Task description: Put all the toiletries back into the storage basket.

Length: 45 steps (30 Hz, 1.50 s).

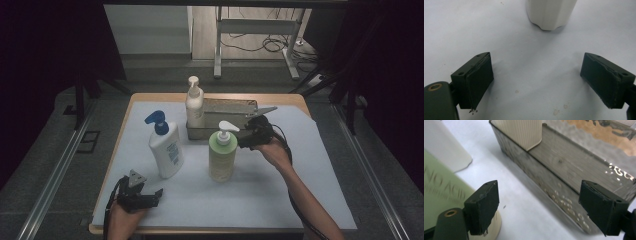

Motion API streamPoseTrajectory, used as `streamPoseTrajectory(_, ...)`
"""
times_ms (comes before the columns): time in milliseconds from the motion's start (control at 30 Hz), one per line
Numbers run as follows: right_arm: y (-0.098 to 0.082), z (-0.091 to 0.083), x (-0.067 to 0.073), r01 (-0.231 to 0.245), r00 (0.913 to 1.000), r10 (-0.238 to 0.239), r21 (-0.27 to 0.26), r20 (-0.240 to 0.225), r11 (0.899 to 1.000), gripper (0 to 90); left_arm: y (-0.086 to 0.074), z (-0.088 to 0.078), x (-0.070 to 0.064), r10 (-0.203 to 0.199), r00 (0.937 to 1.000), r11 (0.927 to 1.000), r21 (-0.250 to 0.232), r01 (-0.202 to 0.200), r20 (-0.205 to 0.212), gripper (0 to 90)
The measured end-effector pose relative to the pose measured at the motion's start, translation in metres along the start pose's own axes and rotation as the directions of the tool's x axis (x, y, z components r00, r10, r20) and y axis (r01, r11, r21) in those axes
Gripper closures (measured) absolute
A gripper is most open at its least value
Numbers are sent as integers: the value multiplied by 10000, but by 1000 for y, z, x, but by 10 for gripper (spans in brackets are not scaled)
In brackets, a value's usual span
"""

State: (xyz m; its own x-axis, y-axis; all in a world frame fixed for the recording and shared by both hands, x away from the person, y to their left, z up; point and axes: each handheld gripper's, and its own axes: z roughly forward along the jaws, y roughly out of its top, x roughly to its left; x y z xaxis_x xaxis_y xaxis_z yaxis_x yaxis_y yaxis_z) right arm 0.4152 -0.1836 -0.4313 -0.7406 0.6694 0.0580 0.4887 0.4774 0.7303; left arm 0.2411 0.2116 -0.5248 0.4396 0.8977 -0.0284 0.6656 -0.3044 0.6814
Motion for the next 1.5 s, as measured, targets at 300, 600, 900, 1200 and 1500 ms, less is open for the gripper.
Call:
streamPoseTrajectory(300, -23, -21, 6, 329, 9992, -331, -113, -225, 9994, 149, 0, 0, 0, 2, 10000, 10000, -6, -2, -1, 107)
streamPoseTrajectory(600, -40, -35, 17, 412, 9984, -417, -137, -390, 9991, 143, 0, 0, 0, 0, 10000, 10000, -11, 0, -1, 107)
streamPoseTrajectory(900, -46, -43, 30, 675, 9941, -689, -194, -839, 9975, 134, 0, 0, 0, 0, 10000, 10000, -14, 0, -4, 107)
streamPoseTrajectory(1200, -41, -42, 49, 936, 9855, -981, -382, -1386, 9949, 56, 0, 0, 0, -5, 10000, 10000, -9, 5, -1, 107)
streamPoseTrajectory(1500, -32, -30, 64, 1169, 9804, -1228, -463, -1543, 9921, 38, 0, 0, 0, 34, 10000, 10000, -9, -34, -10, 107)
